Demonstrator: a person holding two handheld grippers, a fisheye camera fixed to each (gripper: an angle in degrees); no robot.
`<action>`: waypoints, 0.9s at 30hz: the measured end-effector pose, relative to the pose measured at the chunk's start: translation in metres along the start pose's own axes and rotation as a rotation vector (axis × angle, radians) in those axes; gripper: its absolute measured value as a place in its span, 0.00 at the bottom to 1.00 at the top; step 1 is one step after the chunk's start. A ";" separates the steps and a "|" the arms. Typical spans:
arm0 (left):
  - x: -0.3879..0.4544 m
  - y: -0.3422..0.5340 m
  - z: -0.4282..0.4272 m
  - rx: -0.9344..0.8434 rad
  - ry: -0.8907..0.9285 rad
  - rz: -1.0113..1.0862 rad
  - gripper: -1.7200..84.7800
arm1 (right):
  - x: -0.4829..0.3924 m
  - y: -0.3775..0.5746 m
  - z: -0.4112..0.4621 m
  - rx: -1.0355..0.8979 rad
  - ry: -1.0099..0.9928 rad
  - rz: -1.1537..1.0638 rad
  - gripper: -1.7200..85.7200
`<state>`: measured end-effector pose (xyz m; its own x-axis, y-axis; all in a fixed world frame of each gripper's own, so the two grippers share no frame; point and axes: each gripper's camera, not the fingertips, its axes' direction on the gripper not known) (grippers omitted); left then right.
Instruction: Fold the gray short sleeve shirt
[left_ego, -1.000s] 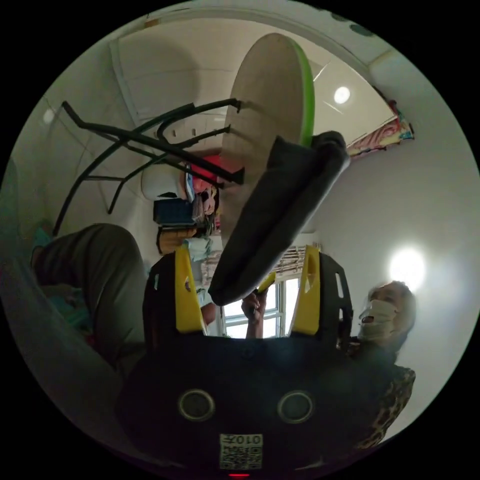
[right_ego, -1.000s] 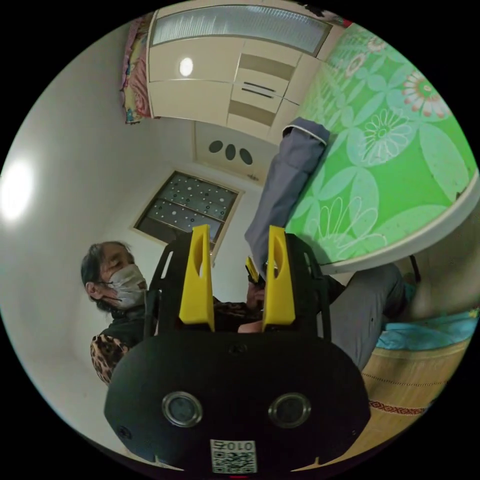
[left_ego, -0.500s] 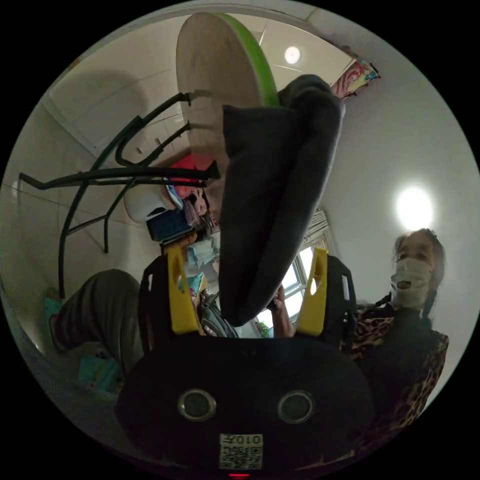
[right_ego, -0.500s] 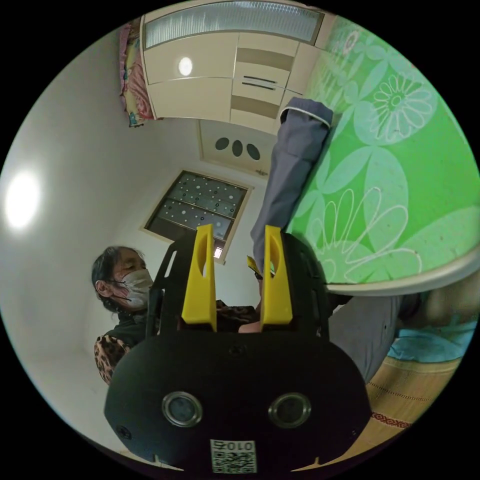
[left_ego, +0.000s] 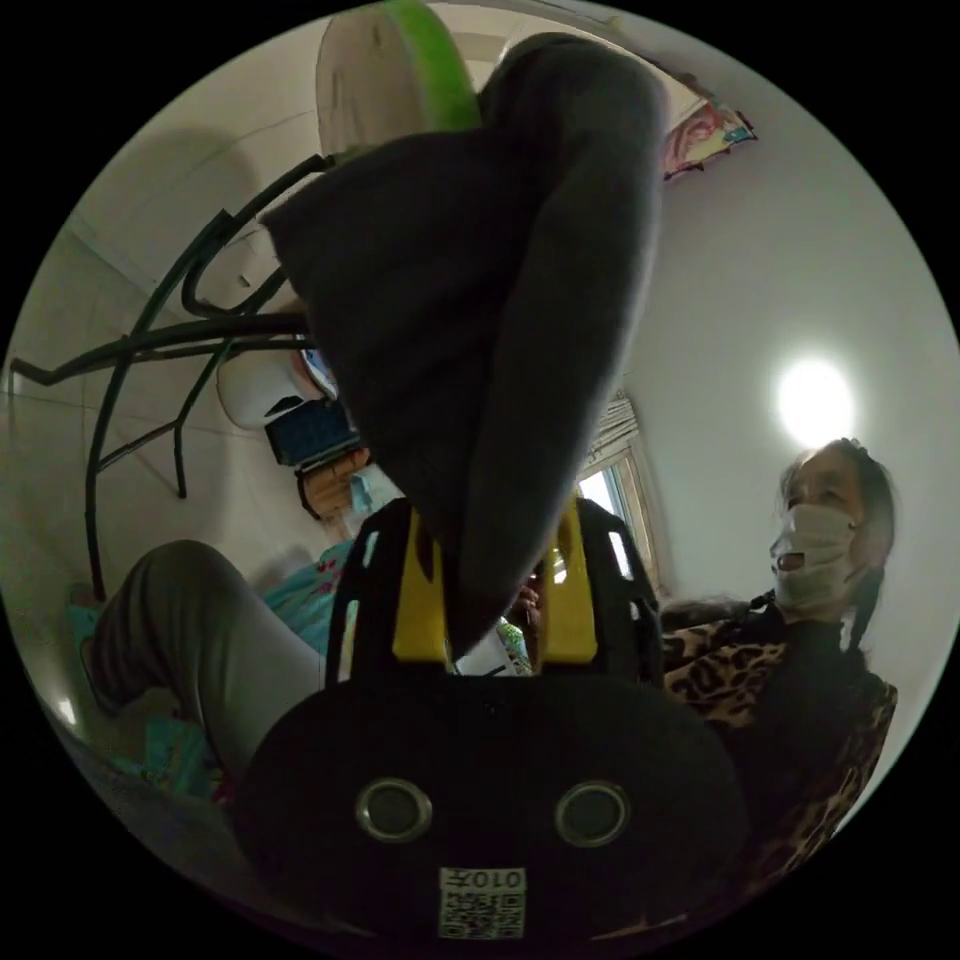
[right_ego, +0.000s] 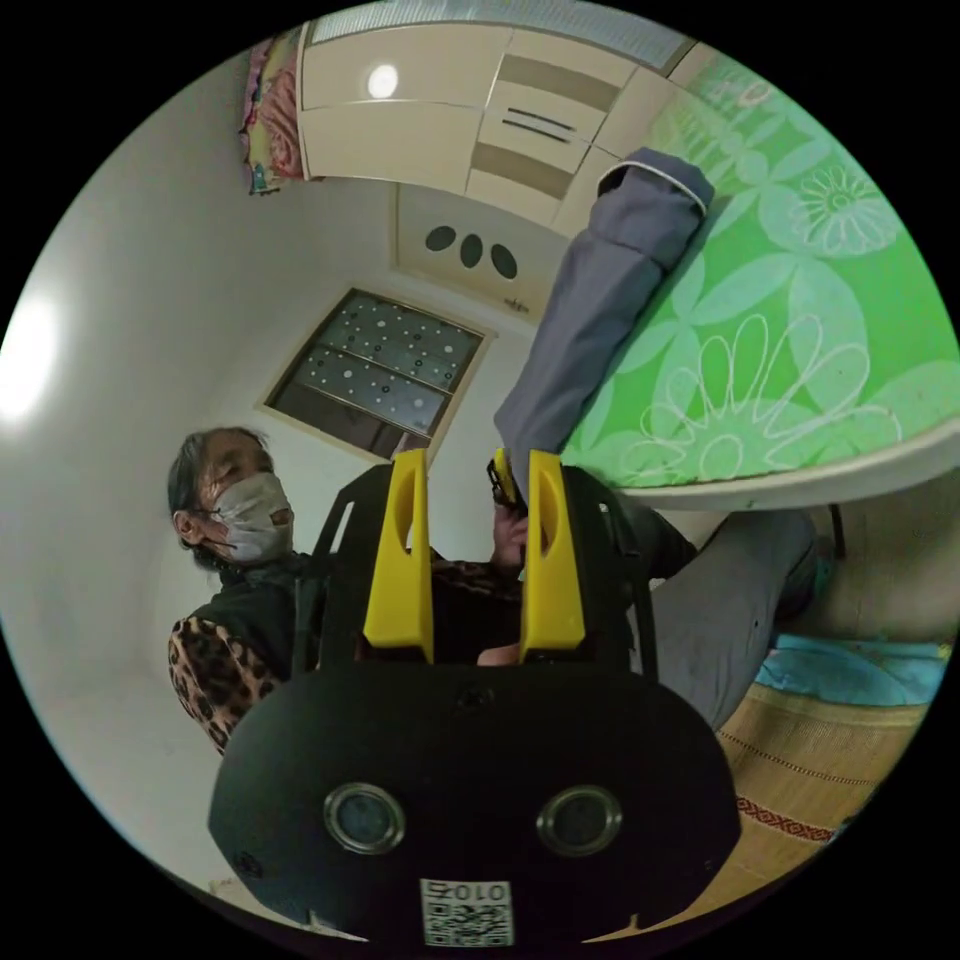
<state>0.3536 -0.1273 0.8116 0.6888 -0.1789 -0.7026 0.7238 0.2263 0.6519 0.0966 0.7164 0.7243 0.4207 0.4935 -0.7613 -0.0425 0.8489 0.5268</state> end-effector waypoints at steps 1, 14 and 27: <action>-0.003 0.000 0.003 0.000 0.014 -0.027 0.14 | 0.001 -0.006 0.000 0.009 0.016 -0.007 0.18; 0.039 -0.005 -0.028 -0.147 -0.167 0.007 0.13 | 0.052 -0.090 0.034 0.045 0.355 0.055 0.22; 0.036 -0.020 -0.065 -0.274 -0.169 0.006 0.13 | 0.126 -0.221 0.086 -0.266 0.492 -0.003 0.26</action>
<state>0.3611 -0.0757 0.7542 0.7067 -0.3278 -0.6270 0.6973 0.4727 0.5387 0.2371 0.5749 0.5440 -0.0483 0.4668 -0.8830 -0.2963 0.8376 0.4590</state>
